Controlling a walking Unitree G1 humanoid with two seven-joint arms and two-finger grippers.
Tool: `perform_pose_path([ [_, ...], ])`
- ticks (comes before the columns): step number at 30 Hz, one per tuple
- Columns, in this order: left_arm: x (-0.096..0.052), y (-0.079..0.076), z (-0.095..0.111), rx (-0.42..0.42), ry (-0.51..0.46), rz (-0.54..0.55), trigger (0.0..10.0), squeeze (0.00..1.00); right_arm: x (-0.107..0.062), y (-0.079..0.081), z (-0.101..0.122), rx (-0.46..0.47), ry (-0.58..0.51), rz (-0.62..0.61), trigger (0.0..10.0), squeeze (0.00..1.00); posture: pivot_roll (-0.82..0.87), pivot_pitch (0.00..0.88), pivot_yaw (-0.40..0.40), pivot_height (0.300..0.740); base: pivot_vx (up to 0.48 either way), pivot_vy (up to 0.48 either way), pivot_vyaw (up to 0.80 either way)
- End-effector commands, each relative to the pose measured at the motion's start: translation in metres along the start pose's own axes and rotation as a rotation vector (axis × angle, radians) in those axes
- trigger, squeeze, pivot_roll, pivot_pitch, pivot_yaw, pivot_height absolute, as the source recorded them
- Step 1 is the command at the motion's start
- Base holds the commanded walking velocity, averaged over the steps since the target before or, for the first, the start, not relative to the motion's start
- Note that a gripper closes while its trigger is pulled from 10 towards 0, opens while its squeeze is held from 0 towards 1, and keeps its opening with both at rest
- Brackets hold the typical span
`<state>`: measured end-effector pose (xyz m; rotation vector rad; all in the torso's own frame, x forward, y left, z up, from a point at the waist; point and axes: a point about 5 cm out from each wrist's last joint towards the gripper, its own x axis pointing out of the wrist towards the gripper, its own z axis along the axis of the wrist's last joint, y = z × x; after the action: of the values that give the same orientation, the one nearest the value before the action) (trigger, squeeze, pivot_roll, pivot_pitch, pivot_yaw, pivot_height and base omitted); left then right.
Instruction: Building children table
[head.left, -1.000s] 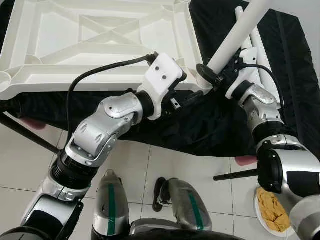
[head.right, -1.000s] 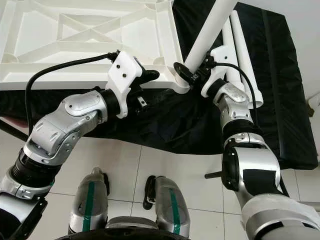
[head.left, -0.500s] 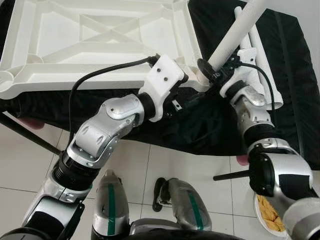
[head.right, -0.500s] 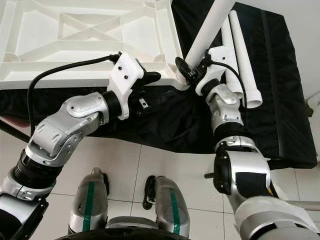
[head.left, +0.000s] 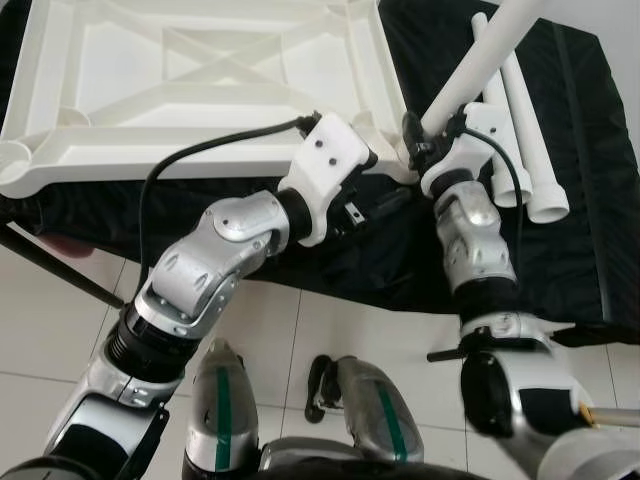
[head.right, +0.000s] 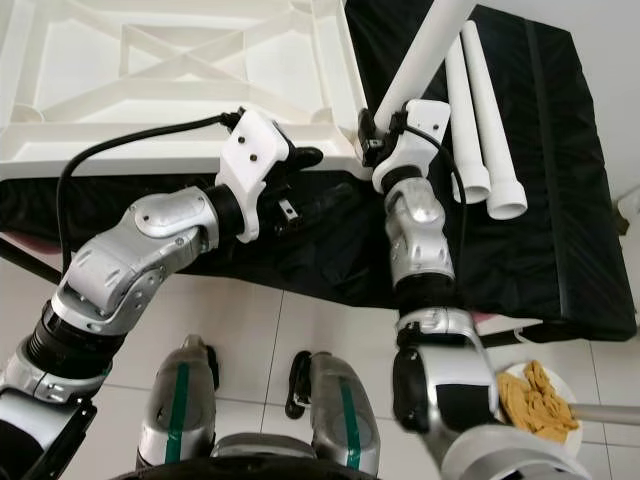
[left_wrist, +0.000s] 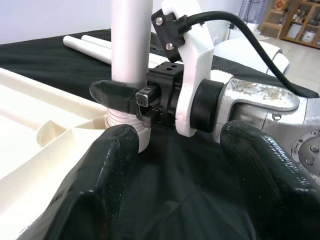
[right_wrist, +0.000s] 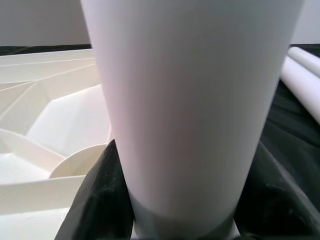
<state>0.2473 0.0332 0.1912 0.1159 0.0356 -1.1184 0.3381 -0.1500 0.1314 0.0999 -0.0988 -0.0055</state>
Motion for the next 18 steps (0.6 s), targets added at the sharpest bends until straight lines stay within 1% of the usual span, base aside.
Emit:
perform_pose_path([
  [1, 0.0013, -0.0052, 0.0001, 0.004, 0.005, -0.044, 10.0, 0.00, -0.0076, -0.0066, 0.0002, -0.022, 0.011, -0.127, 10.0, 0.00, 0.13, 0.035, -0.131, 0.740, 0.000, 0.000, 0.00],
  [2, 0.0013, -0.0052, 0.0001, 0.004, 0.005, -0.044, 10.0, 0.00, -0.0076, -0.0066, 0.0002, -0.022, 0.011, -0.127, 10.0, 0.00, 0.13, 0.035, -0.131, 0.740, 0.000, 0.000, 0.00],
  [4, 0.0016, -0.0054, 0.0002, 0.003, 0.004, -0.044, 10.0, 0.00, -0.0114, -0.0007, 0.0020, -0.027, 0.017, -0.158, 10.0, 0.00, 0.13, 0.037, -0.132, 0.740, 0.000, 0.000, 0.00],
  [7, 0.0019, -0.0055, 0.0003, 0.002, 0.002, -0.043, 10.0, 0.00, -0.0129, 0.0027, 0.0018, -0.032, 0.024, -0.153, 10.0, 0.00, 0.13, 0.038, -0.134, 0.740, 0.000, 0.000, 0.00],
  [13, 0.0025, -0.0055, 0.0003, 0.001, 0.002, -0.043, 10.0, 0.00, -0.0137, -0.0006, 0.0026, -0.037, 0.036, -0.164, 10.0, 0.00, 0.13, 0.039, -0.136, 0.740, 0.000, 0.000, 0.00],
  [14, 0.0026, -0.0055, 0.0003, 0.001, 0.001, -0.043, 10.0, 0.00, -0.0145, -0.0009, 0.0034, -0.038, 0.036, -0.167, 10.0, 0.98, 0.13, 0.038, -0.136, 0.740, 0.000, 0.000, 0.00],
  [15, 0.0026, -0.0056, 0.0003, 0.001, 0.001, -0.043, 10.0, 0.00, -0.0152, -0.0007, 0.0038, -0.032, 0.032, -0.160, 10.0, 1.00, 0.13, 0.038, -0.136, 0.740, 0.000, 0.000, 0.00],
  [18, 0.0027, -0.0055, 0.0002, 0.001, 0.001, -0.042, 10.0, 0.00, -0.0174, 0.0005, 0.0056, -0.037, 0.029, -0.147, 10.0, 1.00, 0.13, 0.039, -0.137, 0.740, 0.000, 0.000, 0.00],
])
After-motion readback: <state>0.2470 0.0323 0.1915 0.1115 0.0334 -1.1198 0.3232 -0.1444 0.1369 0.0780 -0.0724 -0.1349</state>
